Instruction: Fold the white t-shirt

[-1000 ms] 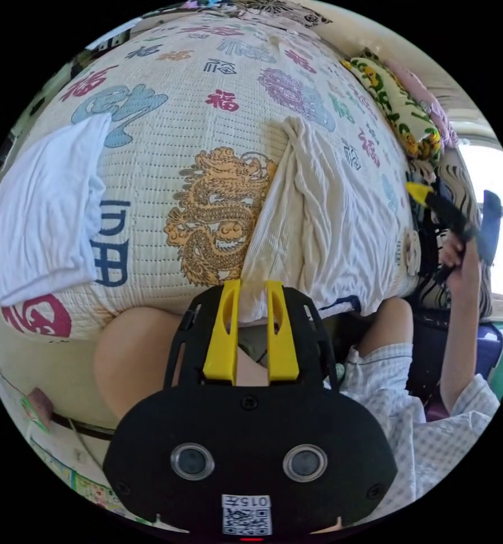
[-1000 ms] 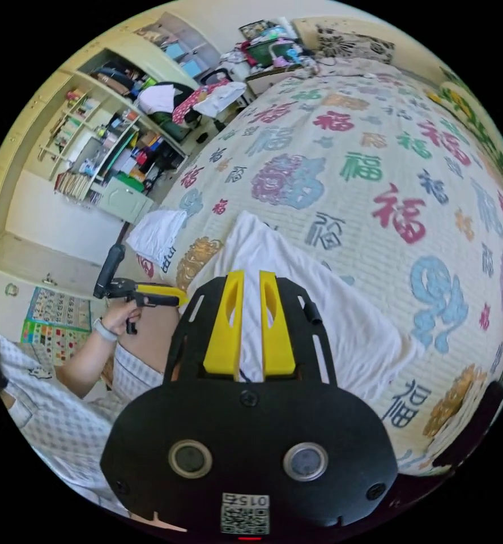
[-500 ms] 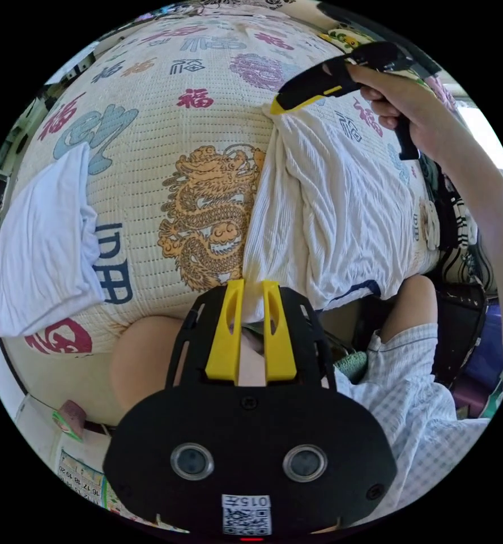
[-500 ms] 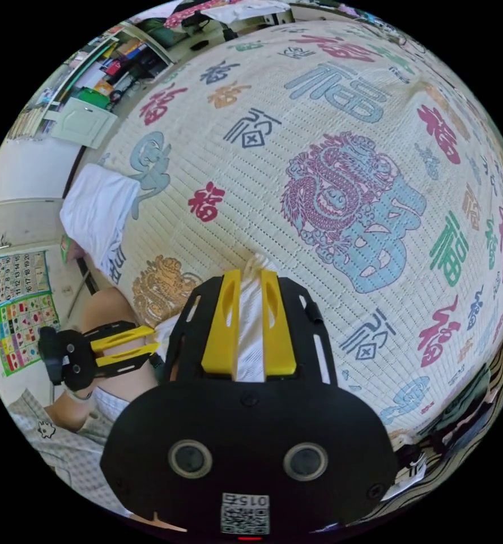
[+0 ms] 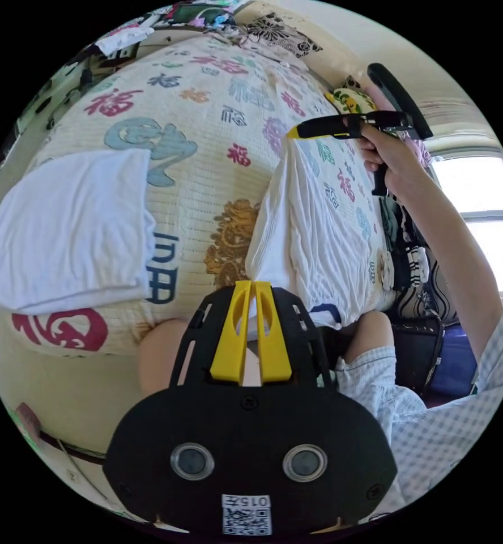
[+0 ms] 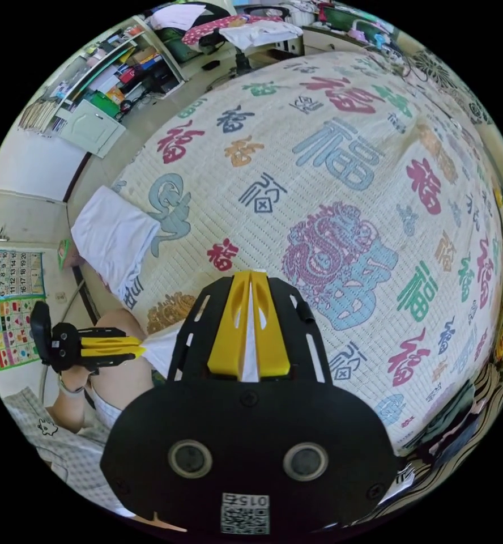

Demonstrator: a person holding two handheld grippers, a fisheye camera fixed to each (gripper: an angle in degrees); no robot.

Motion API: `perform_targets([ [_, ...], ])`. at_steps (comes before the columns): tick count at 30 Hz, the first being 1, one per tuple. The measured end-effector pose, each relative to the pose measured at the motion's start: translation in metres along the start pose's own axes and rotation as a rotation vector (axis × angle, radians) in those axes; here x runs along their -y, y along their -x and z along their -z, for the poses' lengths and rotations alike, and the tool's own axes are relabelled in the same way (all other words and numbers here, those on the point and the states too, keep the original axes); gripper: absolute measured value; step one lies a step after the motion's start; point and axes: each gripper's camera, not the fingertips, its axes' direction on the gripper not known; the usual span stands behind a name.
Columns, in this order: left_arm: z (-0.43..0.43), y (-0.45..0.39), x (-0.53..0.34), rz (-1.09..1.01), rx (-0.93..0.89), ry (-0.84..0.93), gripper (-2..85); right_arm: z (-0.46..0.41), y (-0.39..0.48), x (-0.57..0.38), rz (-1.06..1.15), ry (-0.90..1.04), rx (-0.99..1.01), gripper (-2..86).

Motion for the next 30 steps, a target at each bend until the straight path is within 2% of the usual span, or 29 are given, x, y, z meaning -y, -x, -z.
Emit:
perform_targets([
  [5, 0.031, -0.021, -0.027, -0.053, -0.002, -0.067, -0.6, 0.026, -0.006, -0.013, -0.006, -0.103, 0.084, -1.0],
  [10, 0.036, -0.066, -0.045, -0.146, 0.013, -0.08, -0.5, 0.039, -0.038, -0.069, -0.017, -0.133, 0.144, -1.0],
  [15, 0.031, -0.093, -0.049, -0.177, 0.036, -0.07, -0.5, 0.037, -0.05, -0.105, 0.008, -0.123, 0.108, -1.0],
  [19, 0.043, -0.115, -0.051, -0.188, -0.034, -0.086, -0.5, 0.037, -0.047, -0.114, 0.061, -0.134, 0.04, -1.0],
  [25, 0.044, -0.199, -0.057, -0.398, -0.094, -0.057, -0.5, 0.067, -0.099, -0.18, -0.04, -0.29, 0.207, -1.0],
  [30, 0.006, -0.283, -0.063, -0.586, -0.154, 0.035, -0.5, 0.078, -0.159, -0.268, -0.16, -0.333, 0.224, -0.9],
])
